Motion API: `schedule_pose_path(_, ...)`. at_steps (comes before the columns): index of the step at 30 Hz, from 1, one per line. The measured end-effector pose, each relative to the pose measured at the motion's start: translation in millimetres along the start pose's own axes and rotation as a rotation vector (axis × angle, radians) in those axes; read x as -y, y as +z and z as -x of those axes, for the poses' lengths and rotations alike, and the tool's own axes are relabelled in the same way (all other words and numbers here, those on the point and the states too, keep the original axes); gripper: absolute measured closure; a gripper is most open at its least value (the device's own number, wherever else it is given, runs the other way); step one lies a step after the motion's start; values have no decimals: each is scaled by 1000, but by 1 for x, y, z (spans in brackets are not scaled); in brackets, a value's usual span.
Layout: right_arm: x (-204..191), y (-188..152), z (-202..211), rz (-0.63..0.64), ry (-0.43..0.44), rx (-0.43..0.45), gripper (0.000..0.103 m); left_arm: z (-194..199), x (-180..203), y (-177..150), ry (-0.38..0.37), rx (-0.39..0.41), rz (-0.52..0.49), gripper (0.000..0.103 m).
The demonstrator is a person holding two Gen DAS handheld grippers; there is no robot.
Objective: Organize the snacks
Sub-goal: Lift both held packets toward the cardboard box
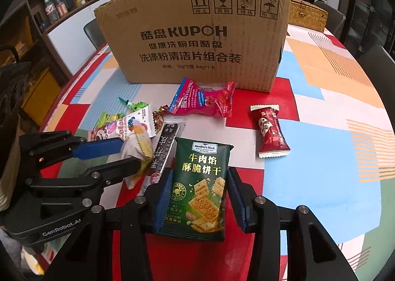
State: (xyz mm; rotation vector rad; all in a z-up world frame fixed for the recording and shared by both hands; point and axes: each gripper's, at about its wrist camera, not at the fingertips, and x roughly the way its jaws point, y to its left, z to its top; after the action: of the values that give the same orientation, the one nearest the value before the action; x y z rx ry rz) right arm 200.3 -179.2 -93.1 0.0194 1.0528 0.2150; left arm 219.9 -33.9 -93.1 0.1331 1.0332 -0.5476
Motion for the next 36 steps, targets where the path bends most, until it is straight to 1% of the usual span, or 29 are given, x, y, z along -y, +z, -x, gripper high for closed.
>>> schedule_pose_path(6, 3, 0, -1, -6, -1, -3, 58, -12, 2, 6, 3, -18, -6, 69)
schedule_pose_path(8, 3, 0, 0, -9, -1, -2, 58, -15, 3, 8, 7, -23, 0, 73)
schedule_pose_path(10, 4, 0, 1, -12, -3, 1, 58, -15, 2, 8, -3, -19, 16, 74)
schedule_pose_path(12, 6, 0, 1, -18, -2, 1, 58, -10, 4, 8, 3, -7, 24, 74)
schedule_pose_path(15, 7, 1, 4, -20, 4, 8, 58, 2, 6, 10, 35, 9, 35, 74)
schedule_pose_path(18, 7, 4, 10, -22, 12, 23, 58, 15, 6, 13, 45, 31, 46, 74)
schedule_pose_path(23, 8, 15, 31, -14, 21, 80, 58, 43, 10, 25, 49, 98, 53, 74)
schedule_pose_path(29, 8, 34, 63, -8, 31, 170, 58, 75, 15, 45, 70, 182, 58, 74)
schedule_pose_path(36, 9, 61, 100, 8, 27, 290, 58, 112, 22, 72, 108, 293, 36, 74)
